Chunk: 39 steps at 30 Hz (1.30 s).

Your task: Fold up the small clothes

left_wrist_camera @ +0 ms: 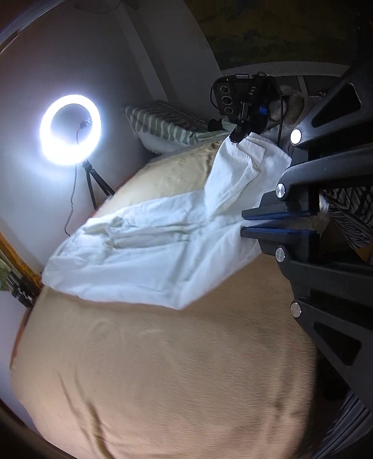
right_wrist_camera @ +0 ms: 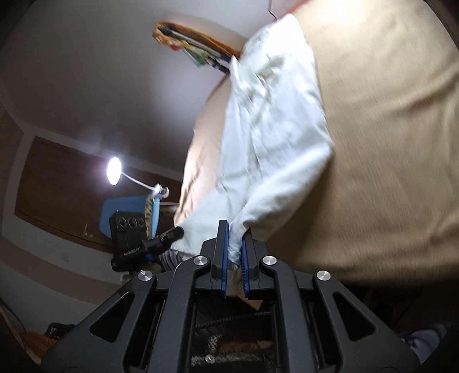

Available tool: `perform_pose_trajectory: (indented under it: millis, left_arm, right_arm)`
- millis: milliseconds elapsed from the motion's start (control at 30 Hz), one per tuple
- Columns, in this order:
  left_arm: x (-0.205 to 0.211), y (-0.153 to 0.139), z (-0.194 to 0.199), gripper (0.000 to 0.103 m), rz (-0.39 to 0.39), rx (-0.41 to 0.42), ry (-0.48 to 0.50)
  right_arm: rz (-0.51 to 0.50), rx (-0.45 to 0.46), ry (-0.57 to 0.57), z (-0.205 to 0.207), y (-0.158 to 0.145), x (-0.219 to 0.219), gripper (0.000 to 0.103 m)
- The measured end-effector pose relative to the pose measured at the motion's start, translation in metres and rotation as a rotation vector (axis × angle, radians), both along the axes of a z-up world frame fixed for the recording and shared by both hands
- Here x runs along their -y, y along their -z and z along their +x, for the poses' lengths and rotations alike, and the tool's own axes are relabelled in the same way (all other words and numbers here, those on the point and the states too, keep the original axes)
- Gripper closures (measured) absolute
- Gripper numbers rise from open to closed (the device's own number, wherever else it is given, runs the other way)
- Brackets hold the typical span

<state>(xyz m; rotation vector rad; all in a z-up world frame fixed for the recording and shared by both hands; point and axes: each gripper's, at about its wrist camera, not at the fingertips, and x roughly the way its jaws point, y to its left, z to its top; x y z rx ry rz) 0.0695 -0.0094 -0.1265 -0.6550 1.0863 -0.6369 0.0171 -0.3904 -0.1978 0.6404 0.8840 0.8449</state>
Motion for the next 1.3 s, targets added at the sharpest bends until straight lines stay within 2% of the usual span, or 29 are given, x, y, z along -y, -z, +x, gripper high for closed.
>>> perform_pose_trajectory:
  millis: [200, 333, 533, 767, 833, 900, 967, 1000, 1033, 1167, 1300]
  left_arm:
    - [0.001, -0.023, 0.037, 0.101, 0.024, 0.071, -0.023]
    - [0.001, -0.024, 0.067, 0.101, 0.029, 0.079, -0.06]
    - [0.006, -0.013, 0.112, 0.101, 0.066, 0.064, -0.088]
    - [0.006, 0.009, 0.148, 0.1, 0.114, 0.025, -0.115]
    - [0.007, 0.015, 0.156, 0.092, 0.129, 0.013, -0.128]
    - [0.002, 0.017, 0.162, 0.064, 0.112, 0.024, -0.168]
    - [-0.005, 0.015, 0.166, 0.054, 0.094, 0.027, -0.203]
    - [-0.008, 0.013, 0.168, 0.052, 0.087, 0.027, -0.215]
    - [-0.011, 0.011, 0.168, 0.05, 0.08, 0.038, -0.227]
    - [-0.011, 0.004, 0.159, 0.048, 0.129, 0.106, -0.202]
    - [0.0, 0.017, 0.149, 0.048, 0.216, 0.128, -0.147]
  right_arm:
    - [-0.019, 0.047, 0.056, 0.033, -0.027, -0.004, 0.094]
    - [-0.029, 0.041, 0.103, 0.059, -0.037, -0.004, 0.094]
    - [-0.038, -0.004, 0.139, 0.102, -0.034, -0.007, 0.094]
    - [-0.044, -0.083, 0.17, 0.145, -0.016, -0.005, 0.094]
    - [-0.042, -0.107, 0.173, 0.153, -0.011, -0.004, 0.092]
    - [-0.031, -0.134, 0.173, 0.161, -0.007, 0.0, 0.09]
    - [-0.013, -0.136, 0.167, 0.164, -0.006, 0.004, 0.075]
    - [-0.005, -0.125, 0.168, 0.164, -0.008, 0.008, 0.063]
    - [-0.003, -0.107, 0.173, 0.163, -0.011, 0.01, 0.057]
    - [-0.096, -0.025, 0.204, 0.147, -0.022, 0.018, 0.056]
    - [-0.215, 0.011, 0.179, 0.132, -0.015, 0.009, 0.056]
